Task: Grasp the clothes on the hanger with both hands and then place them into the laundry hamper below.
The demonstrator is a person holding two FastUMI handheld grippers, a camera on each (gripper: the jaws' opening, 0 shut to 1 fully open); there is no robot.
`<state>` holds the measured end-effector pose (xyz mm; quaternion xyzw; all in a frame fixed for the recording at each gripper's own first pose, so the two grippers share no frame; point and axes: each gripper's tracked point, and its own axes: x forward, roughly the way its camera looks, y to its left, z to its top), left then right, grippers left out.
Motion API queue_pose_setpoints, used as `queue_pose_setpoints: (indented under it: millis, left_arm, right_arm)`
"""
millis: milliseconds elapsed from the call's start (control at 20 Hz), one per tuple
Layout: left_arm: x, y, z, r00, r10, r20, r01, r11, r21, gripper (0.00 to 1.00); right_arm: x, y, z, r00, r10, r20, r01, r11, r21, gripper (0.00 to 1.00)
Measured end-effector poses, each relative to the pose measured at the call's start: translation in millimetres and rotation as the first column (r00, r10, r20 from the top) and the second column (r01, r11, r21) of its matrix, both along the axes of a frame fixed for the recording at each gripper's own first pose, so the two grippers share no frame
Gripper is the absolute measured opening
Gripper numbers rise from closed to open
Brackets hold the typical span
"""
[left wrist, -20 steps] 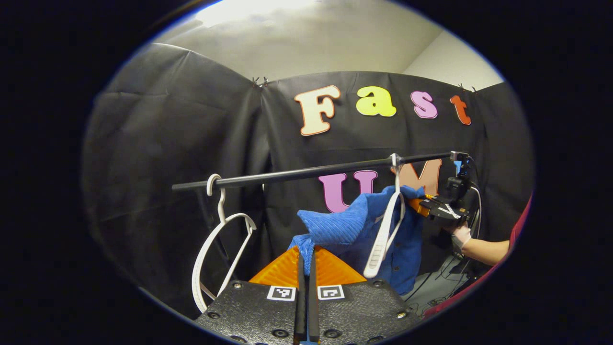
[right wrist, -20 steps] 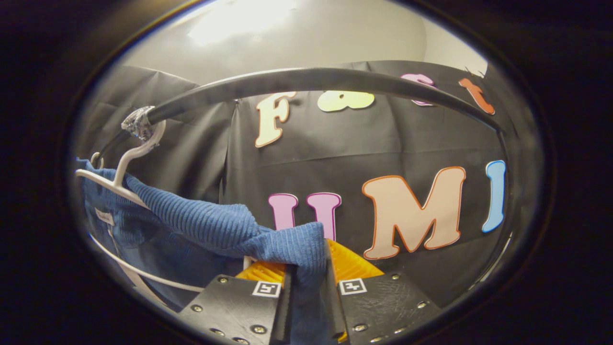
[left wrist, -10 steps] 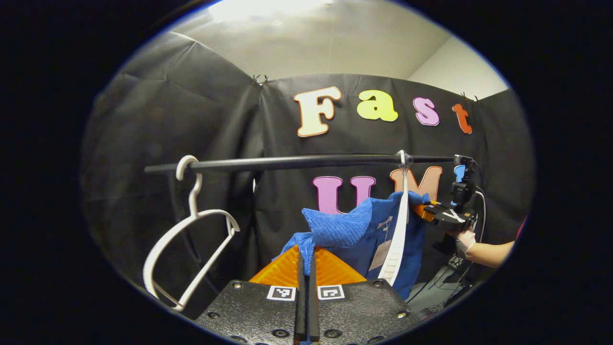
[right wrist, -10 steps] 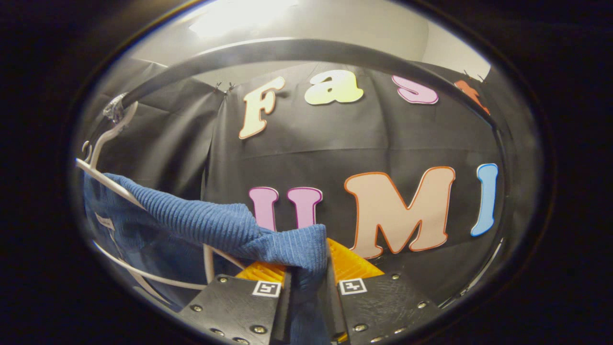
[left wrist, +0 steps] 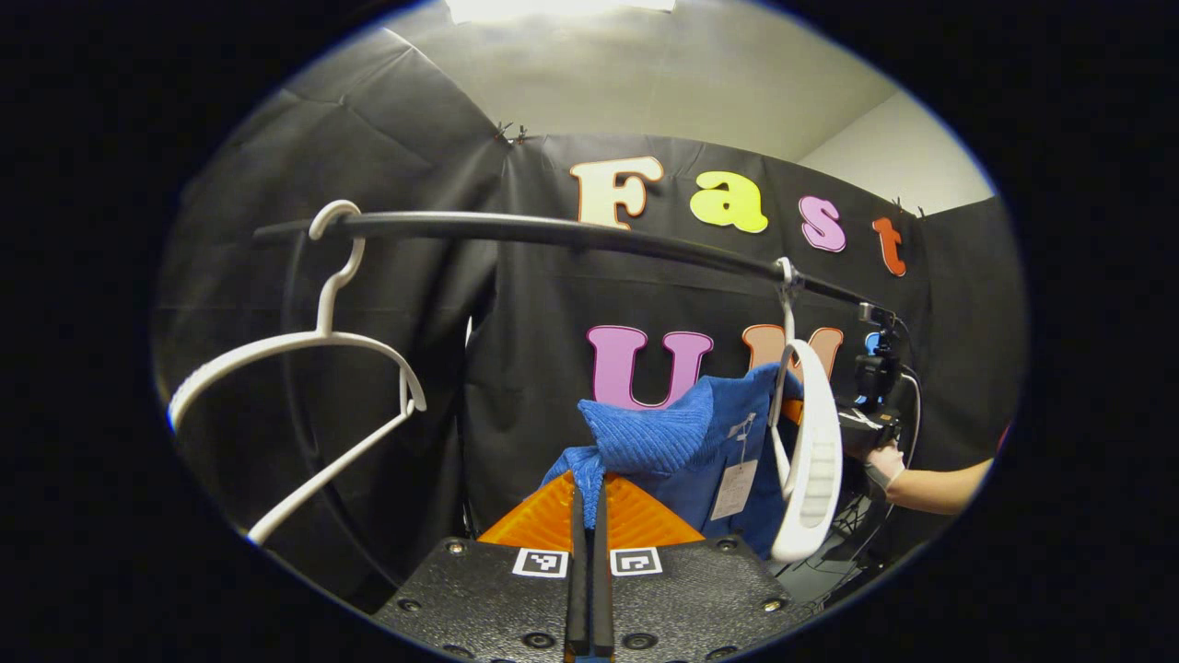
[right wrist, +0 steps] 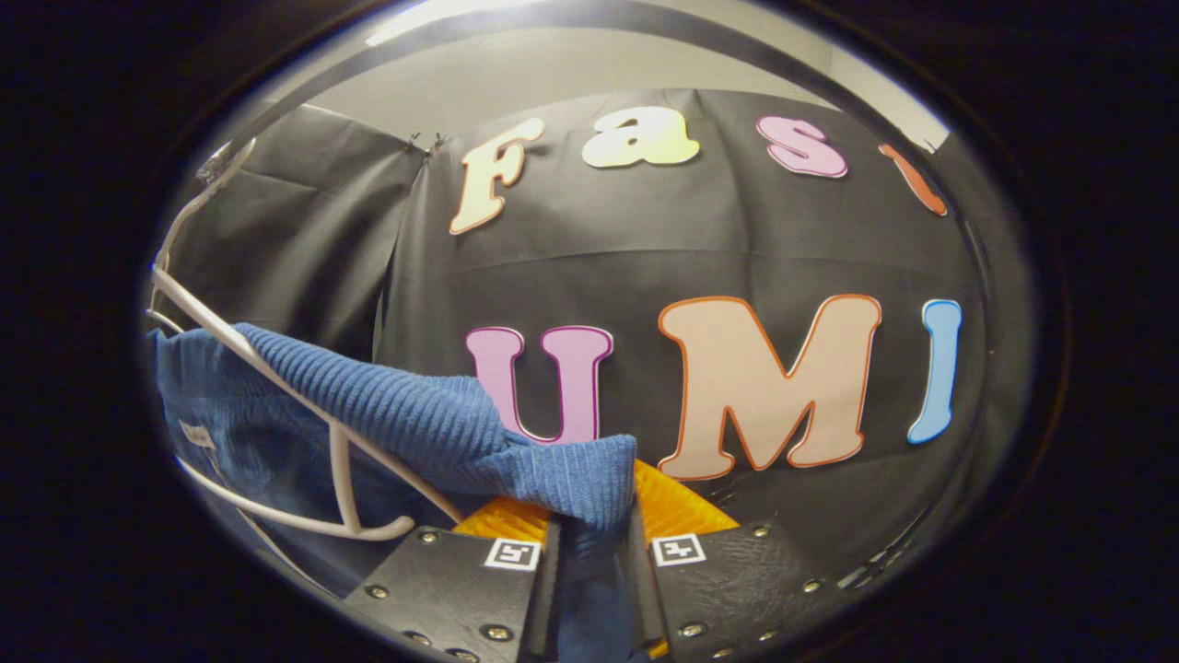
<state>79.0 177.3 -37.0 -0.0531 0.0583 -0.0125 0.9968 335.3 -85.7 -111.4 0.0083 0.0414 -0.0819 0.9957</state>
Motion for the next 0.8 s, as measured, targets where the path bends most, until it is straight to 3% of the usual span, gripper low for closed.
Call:
queue_pose_setpoints:
  millis: [200,250,300,350,400,800]
  left_arm:
    - [0.8,-8.0,-12.2,1.0,-0.011,0.01,0.011,0.999,-0.034,0.02]
    - [2.1,-9.6,-15.5,1.0,-0.01,0.013,0.01,0.999,-0.038,0.02]
    - [2.8,-10.5,-19.1,1.0,-0.008,0.01,0.009,0.999,-0.041,0.02]
    - [1.7,-11.1,-24.4,1.0,-0.007,0.002,0.007,0.999,-0.045,0.02]
    - [0.0,-11.7,-28.9,1.0,-0.007,-0.003,0.007,0.999,-0.045,0.02]
    - [-16.0,-20.5,-71.9,0.997,0.01,-0.079,-0.013,0.999,-0.039,0.02]
  right_arm:
    - [7.9,-9.6,-15.0,0.999,-0.026,-0.03,0.027,0.999,0.043,0.3]
    - [6.9,-8.6,-18.1,0.999,-0.032,-0.036,0.033,0.999,0.034,0.25]
    - [6.6,-5.5,-22.2,0.998,-0.033,-0.05,0.034,0.999,0.03,0.3]
    - [7.4,-5.4,-29.7,0.997,-0.036,-0.062,0.038,0.999,0.029,0.25]
    - [4.2,-6.8,-35.1,0.997,-0.04,-0.069,0.042,0.999,0.032,0.3]
    - [-33.0,-1.0,-80.5,0.987,-0.026,-0.158,0.033,0.999,0.04,0.3]
